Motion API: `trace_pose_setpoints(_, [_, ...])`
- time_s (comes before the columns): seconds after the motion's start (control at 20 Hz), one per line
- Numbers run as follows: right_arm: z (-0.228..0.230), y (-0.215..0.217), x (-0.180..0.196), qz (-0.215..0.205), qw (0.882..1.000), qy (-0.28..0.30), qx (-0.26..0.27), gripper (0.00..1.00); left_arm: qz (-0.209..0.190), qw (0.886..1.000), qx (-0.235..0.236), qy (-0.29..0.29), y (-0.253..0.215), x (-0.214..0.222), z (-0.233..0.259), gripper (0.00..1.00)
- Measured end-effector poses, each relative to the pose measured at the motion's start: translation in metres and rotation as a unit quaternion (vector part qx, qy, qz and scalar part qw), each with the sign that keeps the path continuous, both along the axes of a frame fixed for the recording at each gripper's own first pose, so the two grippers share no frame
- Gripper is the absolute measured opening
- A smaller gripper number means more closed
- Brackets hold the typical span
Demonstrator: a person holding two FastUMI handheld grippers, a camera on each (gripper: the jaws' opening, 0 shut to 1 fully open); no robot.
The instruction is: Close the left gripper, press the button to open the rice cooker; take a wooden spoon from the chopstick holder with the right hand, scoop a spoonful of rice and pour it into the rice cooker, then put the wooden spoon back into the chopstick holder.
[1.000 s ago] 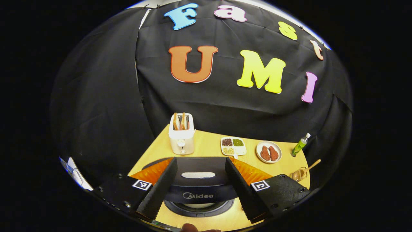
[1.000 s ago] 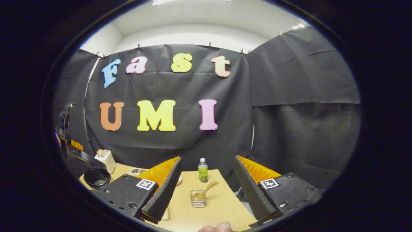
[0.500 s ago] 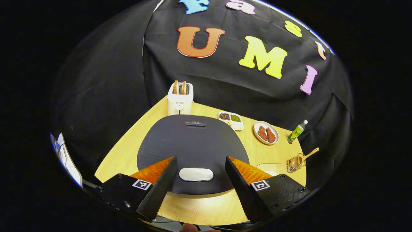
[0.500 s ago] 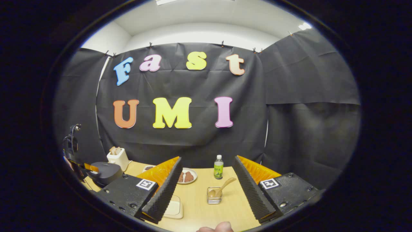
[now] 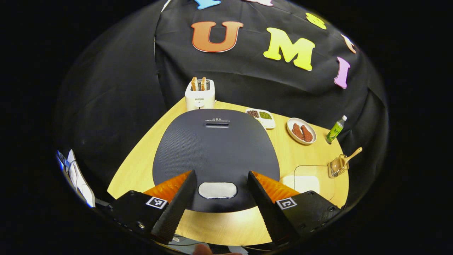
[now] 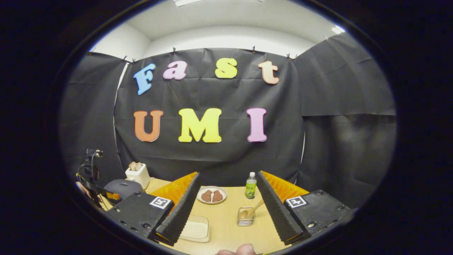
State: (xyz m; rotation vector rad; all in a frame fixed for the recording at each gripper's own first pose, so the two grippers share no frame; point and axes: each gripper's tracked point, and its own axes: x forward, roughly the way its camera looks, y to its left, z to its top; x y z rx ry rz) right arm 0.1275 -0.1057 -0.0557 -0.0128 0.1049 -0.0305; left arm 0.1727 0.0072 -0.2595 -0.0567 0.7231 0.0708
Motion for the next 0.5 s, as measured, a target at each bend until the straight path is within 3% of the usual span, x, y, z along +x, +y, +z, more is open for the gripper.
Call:
trace_pose_setpoints(0.2, [-0.01,0.006,0.01,0.022,0.999,0.007,0.023,1.0,0.005,1.0,0.01,-0.02,-0.001,0.002,-0.001,1.0])
trace_pose_setpoints(0.25, [-0.012,0.006,0.013,0.028,0.999,0.009,0.025,1.0,0.002,1.0,0.016,-0.014,0.0,0.001,-0.004,0.96])
trace_pose_setpoints(0.5, [-0.018,-0.002,0.03,0.053,0.998,0.012,0.029,1.0,0.025,0.998,0.031,-0.041,-0.002,0.007,0.016,0.96])
